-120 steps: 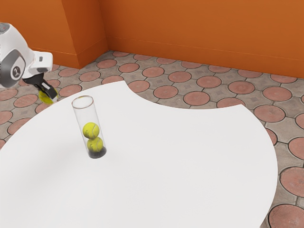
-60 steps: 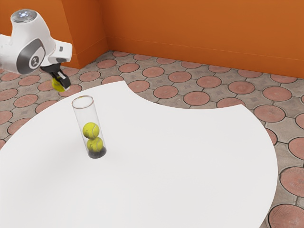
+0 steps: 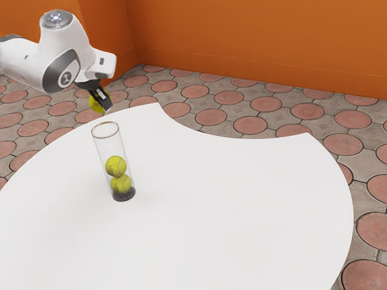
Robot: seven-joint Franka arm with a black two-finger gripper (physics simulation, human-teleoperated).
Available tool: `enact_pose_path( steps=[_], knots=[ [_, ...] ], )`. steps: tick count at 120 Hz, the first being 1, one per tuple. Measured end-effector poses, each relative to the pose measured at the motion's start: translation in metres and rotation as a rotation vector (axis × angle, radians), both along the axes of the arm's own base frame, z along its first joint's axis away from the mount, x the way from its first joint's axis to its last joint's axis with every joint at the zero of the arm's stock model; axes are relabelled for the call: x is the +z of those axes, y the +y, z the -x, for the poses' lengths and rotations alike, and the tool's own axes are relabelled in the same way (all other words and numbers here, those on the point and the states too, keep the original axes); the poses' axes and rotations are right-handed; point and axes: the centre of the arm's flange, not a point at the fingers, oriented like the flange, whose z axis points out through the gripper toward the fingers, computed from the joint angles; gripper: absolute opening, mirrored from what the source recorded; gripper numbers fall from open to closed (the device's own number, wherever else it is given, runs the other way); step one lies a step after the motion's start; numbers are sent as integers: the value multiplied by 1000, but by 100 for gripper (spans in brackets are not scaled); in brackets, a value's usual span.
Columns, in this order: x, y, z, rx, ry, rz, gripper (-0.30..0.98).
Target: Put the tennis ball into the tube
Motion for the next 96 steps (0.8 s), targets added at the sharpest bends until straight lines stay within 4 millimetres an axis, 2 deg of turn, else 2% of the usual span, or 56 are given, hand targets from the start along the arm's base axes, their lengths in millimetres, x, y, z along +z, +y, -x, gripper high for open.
enact_pose_path(
  steps=[12, 22, 66, 82, 96],
  knots=[
    [-17, -19, 5, -1, 57, 18, 37],
    [-24, -26, 11, 13, 88, 29, 41],
    [-8, -28, 29, 99, 133, 28, 41],
    [-5, -32, 29, 111, 139, 2, 40],
    [-3, -43, 26, 106, 138, -16, 40]
  ],
)
